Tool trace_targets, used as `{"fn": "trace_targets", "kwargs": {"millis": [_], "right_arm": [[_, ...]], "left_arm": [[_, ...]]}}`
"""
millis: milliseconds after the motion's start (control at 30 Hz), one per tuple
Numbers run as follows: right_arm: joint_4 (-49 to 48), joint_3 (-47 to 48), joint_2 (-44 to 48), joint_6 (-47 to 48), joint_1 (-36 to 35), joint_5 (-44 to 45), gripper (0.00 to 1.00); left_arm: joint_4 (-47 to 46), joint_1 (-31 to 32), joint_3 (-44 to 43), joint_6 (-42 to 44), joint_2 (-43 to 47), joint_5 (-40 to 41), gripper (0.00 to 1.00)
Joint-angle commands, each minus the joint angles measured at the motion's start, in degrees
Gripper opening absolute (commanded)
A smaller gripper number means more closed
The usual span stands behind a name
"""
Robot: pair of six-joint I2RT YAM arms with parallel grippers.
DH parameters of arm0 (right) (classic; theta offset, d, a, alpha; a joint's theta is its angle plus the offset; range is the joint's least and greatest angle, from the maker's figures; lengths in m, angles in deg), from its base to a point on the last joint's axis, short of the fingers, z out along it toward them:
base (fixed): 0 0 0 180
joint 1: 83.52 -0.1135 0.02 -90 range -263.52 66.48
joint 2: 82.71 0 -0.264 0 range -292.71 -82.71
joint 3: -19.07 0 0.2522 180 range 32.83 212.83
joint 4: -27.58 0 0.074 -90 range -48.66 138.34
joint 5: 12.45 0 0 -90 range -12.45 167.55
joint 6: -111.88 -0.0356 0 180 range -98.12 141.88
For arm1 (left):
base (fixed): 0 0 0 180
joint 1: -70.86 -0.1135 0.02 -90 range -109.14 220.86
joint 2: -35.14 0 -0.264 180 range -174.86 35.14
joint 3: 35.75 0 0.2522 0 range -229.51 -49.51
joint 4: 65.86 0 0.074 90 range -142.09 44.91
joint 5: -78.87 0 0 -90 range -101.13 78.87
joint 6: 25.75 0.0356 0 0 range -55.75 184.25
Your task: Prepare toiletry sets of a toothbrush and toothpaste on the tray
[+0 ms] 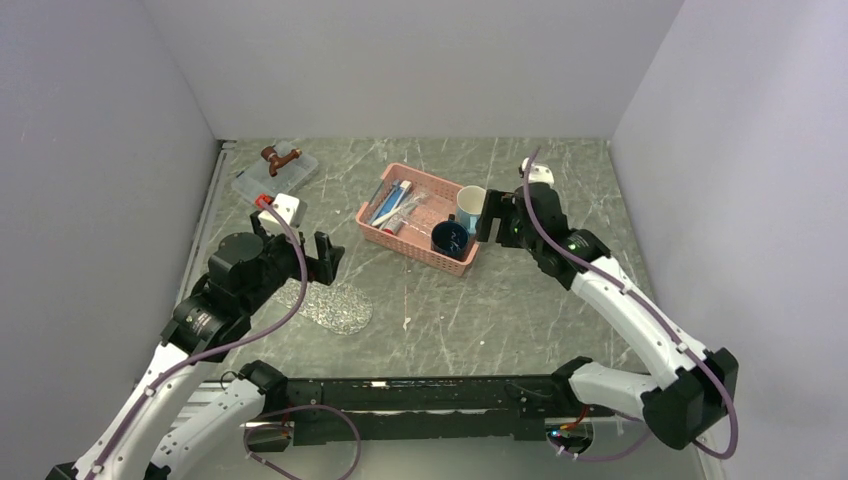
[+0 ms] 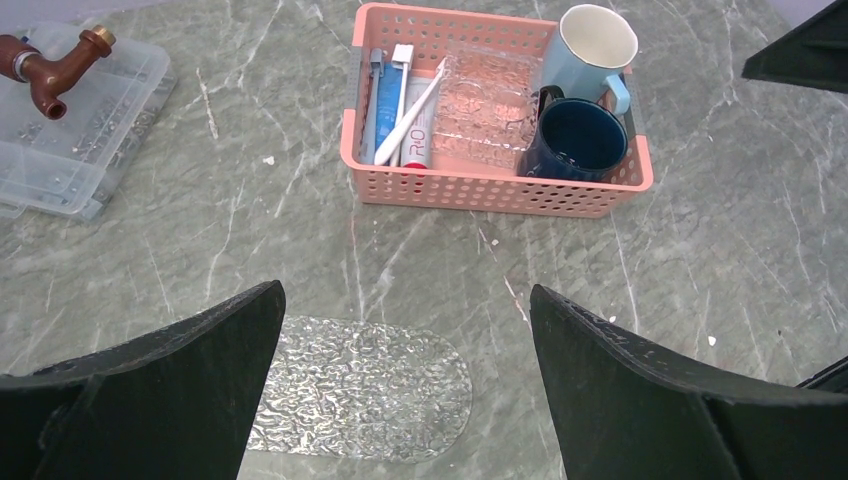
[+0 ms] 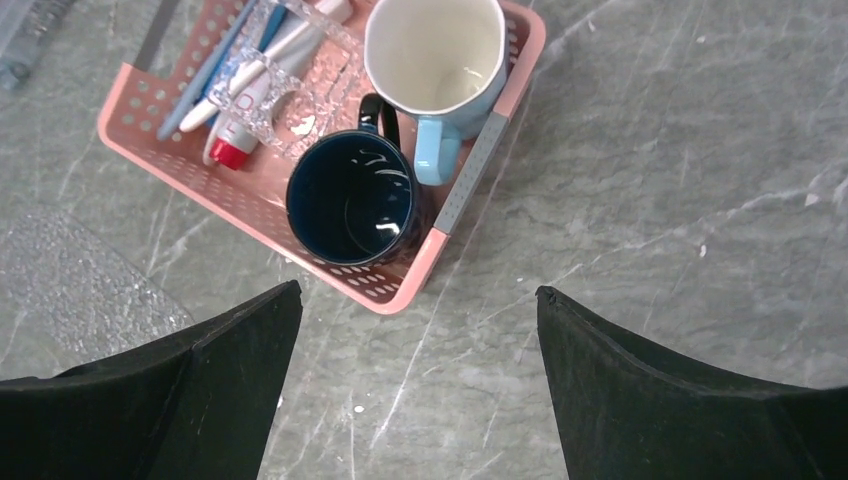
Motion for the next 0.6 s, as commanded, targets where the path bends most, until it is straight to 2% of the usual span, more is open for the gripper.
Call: {"fn": "trace_targets", "kwargs": {"millis": [0,100,167,500,567], "right_arm": [[1.2,3.3,-3.9,-4.3,-0.7,2.5,0.88],[1.4,3.6,-6.9,-7.3,-0.8,4.1,0.83],[1.0,3.6,-8.6,-9.3,-0.8,4.7,0.74],[0.0,4.1,-15.7,-17.3,-0.7,11.2,0.60],[0.5,5.0,-17.4,-18.7,-0.8,12.4,0.55]], "left_arm": [[-1.2,0.0,-0.2,0.1,-0.3,0.2,0.99],[-1.2,0.0,-0.2,0.2,-0.2,-0.2,0.99],[-1.3,0.0,-0.2,0.3,0.1,-0.4,0.99],[-1.2,0.0,-0.1,0.5,0.0,-1.0,0.99],[-1.2,0.0,-0.2,0.5,0.1,-1.1,0.99]]}}
